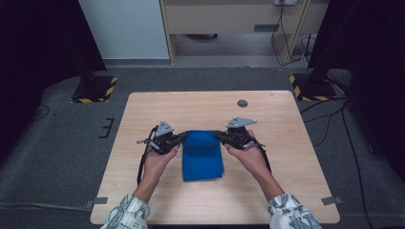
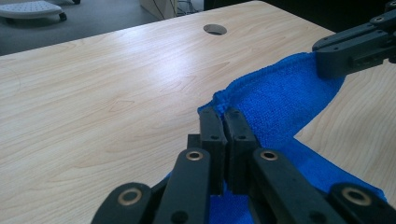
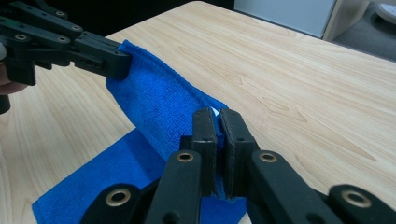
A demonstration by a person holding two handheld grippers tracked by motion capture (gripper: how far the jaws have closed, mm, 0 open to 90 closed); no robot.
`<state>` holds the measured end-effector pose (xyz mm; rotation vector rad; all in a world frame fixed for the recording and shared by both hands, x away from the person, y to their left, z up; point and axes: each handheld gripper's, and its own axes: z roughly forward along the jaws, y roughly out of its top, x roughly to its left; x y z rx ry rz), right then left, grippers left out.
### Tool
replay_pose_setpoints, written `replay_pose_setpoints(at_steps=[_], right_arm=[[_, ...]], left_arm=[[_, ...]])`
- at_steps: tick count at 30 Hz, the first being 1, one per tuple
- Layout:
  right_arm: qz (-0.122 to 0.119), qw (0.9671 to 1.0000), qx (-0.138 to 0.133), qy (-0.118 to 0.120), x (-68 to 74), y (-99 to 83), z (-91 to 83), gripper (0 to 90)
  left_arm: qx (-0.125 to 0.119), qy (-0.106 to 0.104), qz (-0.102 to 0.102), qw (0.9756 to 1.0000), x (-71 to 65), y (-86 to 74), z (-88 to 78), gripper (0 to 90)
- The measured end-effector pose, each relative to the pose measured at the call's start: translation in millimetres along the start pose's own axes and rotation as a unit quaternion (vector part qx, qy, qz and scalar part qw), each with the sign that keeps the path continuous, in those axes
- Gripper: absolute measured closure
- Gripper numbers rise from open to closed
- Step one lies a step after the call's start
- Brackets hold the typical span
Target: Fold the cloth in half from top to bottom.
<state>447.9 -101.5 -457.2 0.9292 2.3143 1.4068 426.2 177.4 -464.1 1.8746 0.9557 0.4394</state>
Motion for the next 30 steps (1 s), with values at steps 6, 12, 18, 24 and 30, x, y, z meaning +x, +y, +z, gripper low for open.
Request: replay_pose_setpoints(at_steps=[6,12,18,24,30], right_arm=[[-0.002,1.0,0.0,0.007,5.3,-3.2,-2.0,85.5],[-0.003,0.9999,-0.001,0.01,7.1,-4.9,-3.6,85.7],[-0.003,0.9999,-0.006,0.012,9.2,-8.7,-8.2,85.7],[-0.002,0.9999,-0.003,0.014,9.9,-15.1,-9.4,86.0],[-0.004,0.9998,-0.006,0.02,11.2,-15.5,-10.6,86.2]], left_arm=[[-0.001,-0.002,-0.003,1.0,-0.5,-3.2,-3.9,87.4],[0.0,-0.004,-0.006,1.0,-1.2,-6.0,-4.3,87.3],[-0.007,-0.013,-0.012,0.9998,-4.1,-9.4,-7.5,87.1],[-0.005,-0.018,-0.014,0.9997,-7.6,-14.0,-8.1,87.0],[-0.007,-0.019,-0.018,0.9996,-7.6,-16.2,-10.6,86.4]])
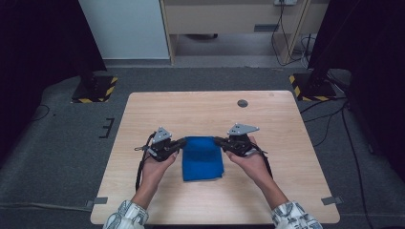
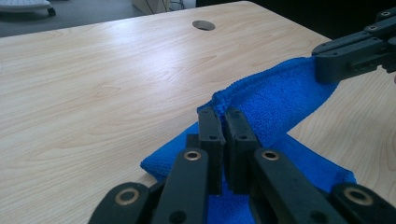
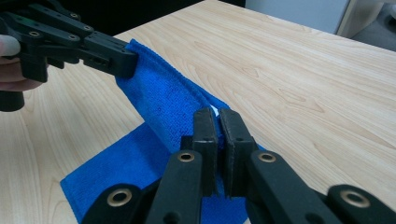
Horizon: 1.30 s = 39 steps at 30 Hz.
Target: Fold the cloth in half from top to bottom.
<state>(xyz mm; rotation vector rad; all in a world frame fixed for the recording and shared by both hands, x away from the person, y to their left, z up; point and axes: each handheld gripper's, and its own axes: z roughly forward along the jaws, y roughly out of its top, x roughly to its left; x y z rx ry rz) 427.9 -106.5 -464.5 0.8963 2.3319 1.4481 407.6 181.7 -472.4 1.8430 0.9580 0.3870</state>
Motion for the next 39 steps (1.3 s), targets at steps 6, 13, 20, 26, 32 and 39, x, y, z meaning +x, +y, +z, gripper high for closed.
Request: replay_pose_setpoints(at_steps=[6,13,20,26,32,39], right_arm=[[0.001,1.0,0.004,0.004,3.5,-4.0,1.5,86.3],[0.004,0.9999,0.009,0.007,3.7,-9.3,4.0,86.6],[0.007,0.9999,0.01,0.008,3.7,-10.5,3.2,86.8],[0.007,0.9998,0.015,0.013,4.8,-14.5,3.9,86.8],[0.007,0.9997,0.018,0.017,7.5,-18.7,4.4,86.8],[0.0,0.9992,0.029,0.028,13.5,-24.3,4.6,86.5]], left_arm=[[0.006,0.004,-0.008,0.9999,1.0,-6.5,0.0,83.7],[0.005,0.001,-0.023,0.9997,1.0,-10.9,0.1,78.5],[0.001,0.005,-0.039,0.9992,2.3,-12.3,-2.3,67.0],[-0.013,0.006,-0.052,0.9985,1.4,-11.3,-11.8,42.9],[-0.023,0.022,-0.061,0.9976,6.9,-12.0,-16.8,38.8],[-0.025,0.039,-0.073,0.9962,15.3,-15.3,-17.4,37.6]])
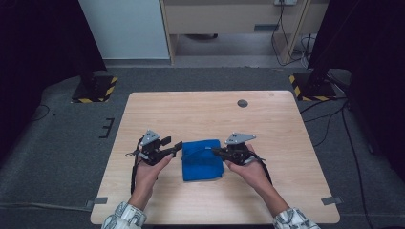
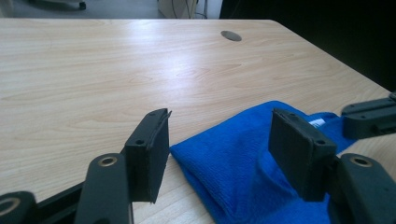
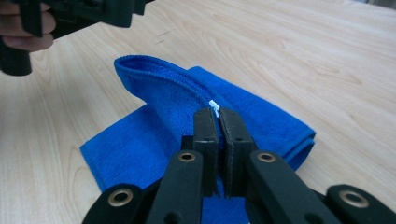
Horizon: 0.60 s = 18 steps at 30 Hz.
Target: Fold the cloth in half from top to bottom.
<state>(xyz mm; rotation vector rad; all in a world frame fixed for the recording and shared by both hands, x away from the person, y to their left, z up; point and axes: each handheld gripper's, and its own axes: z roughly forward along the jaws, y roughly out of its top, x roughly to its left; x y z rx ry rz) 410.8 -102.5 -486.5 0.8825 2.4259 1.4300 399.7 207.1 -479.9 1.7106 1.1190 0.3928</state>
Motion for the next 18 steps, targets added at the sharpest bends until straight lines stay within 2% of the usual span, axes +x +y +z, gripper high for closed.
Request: replay_pose_setpoints(at_steps=[5,18], right_arm=[[-0.002,1.0,0.001,0.003,3.6,-2.9,-0.8,85.6],[-0.001,0.9998,0.016,0.011,8.0,-22.2,-4.2,81.9]], left_arm=[[0.001,0.007,-0.01,0.9999,4.8,-2.7,0.6,37.3],[0.013,0.015,-0.009,0.9998,8.8,-7.8,3.2,37.0]])
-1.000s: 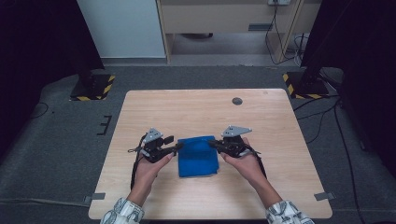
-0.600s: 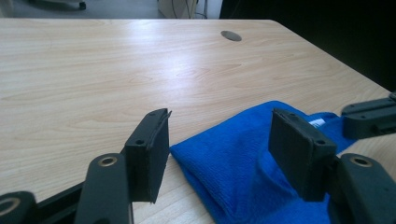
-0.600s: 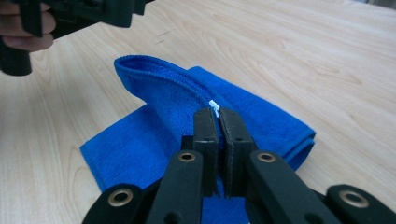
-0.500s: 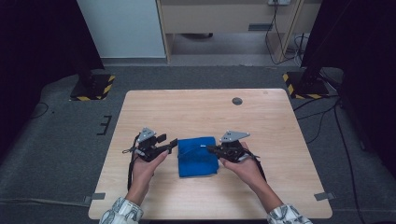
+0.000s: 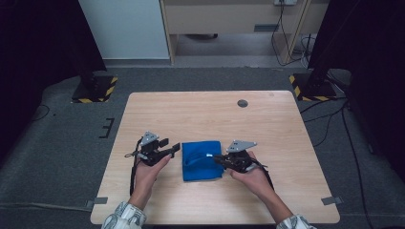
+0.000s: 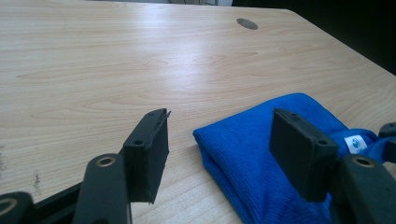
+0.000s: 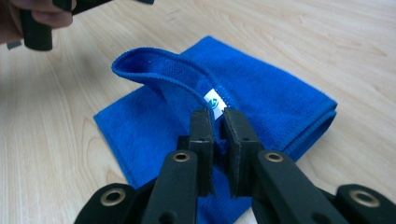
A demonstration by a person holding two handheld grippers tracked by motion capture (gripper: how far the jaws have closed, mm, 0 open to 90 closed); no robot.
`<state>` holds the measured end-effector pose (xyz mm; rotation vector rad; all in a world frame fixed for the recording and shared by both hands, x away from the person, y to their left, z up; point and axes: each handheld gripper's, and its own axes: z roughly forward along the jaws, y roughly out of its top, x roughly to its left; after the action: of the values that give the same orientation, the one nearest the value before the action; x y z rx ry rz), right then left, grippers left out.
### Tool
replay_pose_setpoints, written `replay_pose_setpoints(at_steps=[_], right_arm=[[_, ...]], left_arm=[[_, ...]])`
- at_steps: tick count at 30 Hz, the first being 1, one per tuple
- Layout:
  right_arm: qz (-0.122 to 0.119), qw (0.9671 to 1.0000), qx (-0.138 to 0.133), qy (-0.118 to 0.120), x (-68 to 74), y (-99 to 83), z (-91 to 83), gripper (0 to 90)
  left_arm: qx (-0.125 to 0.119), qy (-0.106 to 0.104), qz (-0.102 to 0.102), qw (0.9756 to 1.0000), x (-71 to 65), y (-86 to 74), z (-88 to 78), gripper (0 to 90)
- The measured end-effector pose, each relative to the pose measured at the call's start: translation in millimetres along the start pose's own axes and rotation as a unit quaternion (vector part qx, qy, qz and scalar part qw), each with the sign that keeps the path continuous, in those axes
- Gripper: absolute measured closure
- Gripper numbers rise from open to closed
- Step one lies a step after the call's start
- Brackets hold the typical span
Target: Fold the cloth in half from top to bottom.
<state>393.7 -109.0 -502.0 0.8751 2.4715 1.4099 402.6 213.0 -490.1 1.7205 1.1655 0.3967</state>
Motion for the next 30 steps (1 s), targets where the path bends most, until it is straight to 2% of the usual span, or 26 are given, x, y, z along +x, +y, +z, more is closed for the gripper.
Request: replay_pose_setpoints(at_steps=[13,21,26,30], right_arm=[[-0.002,0.9998,0.018,0.012,8.5,-19.1,-8.5,72.7],[0.005,0.9998,0.007,0.017,15.1,-13.5,-16.1,64.7],[0.015,0.9999,-0.002,0.004,11.0,-5.9,-16.3,58.4],[0.023,0.9997,-0.003,-0.013,5.2,-0.7,-9.4,54.2]], left_arm=[[0.015,0.002,0.009,0.9998,-0.9,-4.9,5.2,35.7],[0.021,0.004,0.012,0.9997,-2.8,-7.3,6.1,33.5],[0.023,0.003,0.018,0.9996,-7.3,-9.1,8.1,32.0],[0.028,0.004,0.031,0.9991,-12.3,-10.8,11.0,31.0]])
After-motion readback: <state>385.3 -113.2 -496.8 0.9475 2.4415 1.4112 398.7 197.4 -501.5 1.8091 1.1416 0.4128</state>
